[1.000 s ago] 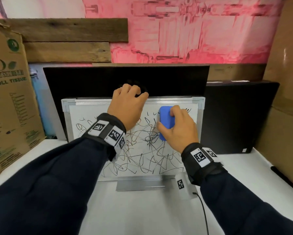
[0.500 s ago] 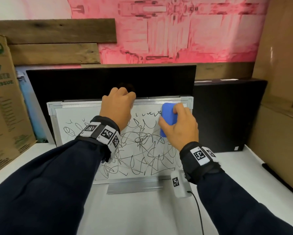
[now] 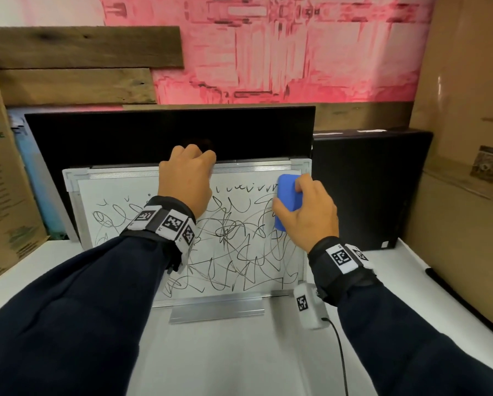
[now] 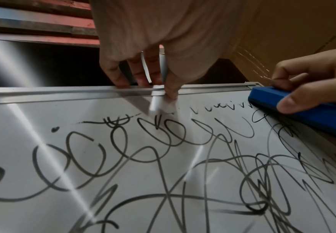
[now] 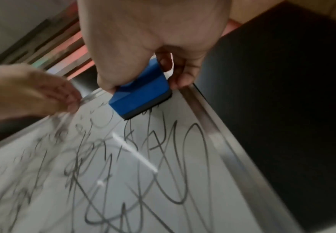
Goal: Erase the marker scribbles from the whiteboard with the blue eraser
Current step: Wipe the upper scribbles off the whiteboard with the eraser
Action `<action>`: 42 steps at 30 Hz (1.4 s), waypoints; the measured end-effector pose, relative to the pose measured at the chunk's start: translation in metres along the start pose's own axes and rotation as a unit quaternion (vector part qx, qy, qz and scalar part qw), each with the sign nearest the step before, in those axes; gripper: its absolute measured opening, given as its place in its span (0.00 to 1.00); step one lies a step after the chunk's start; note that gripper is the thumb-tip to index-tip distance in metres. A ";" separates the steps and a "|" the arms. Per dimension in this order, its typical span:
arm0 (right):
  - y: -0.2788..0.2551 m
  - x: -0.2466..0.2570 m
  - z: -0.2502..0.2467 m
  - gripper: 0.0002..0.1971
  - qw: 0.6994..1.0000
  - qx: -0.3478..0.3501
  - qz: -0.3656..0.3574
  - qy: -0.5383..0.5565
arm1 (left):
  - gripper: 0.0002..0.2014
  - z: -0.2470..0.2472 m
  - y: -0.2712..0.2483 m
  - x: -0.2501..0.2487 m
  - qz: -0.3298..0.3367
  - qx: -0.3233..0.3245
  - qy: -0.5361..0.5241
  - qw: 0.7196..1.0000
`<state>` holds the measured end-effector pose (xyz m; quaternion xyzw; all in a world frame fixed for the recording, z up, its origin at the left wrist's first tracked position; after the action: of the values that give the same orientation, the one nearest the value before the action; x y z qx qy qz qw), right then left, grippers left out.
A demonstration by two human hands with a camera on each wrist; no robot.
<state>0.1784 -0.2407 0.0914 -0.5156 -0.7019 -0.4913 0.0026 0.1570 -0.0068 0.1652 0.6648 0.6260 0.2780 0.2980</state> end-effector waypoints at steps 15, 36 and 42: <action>-0.004 0.003 0.007 0.19 0.997 0.058 -0.026 -0.050 | 0.13 0.001 0.002 0.000 -0.021 0.015 0.006 1.000; -0.007 0.031 0.029 0.21 0.996 0.068 -0.044 -0.033 | 0.10 0.000 0.001 0.004 -0.012 0.008 -0.029 0.999; -0.002 0.036 0.029 0.20 0.998 0.047 -0.038 -0.013 | 0.09 0.001 0.001 0.005 -0.013 0.015 -0.033 0.999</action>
<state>0.1744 -0.1948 0.0932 -0.4945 -0.7432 -0.4507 -0.0012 0.1590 -0.0014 0.1656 0.6695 0.6288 0.2427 0.3123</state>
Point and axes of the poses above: each hand's wrist, its own y-axis towards the middle knuckle, its own z-axis out of the palm, x = y × z, the point moved 5 cm from there along y, towards the middle knuckle, and after that the axes turned 2 degrees about y, right-handed, at the moved point
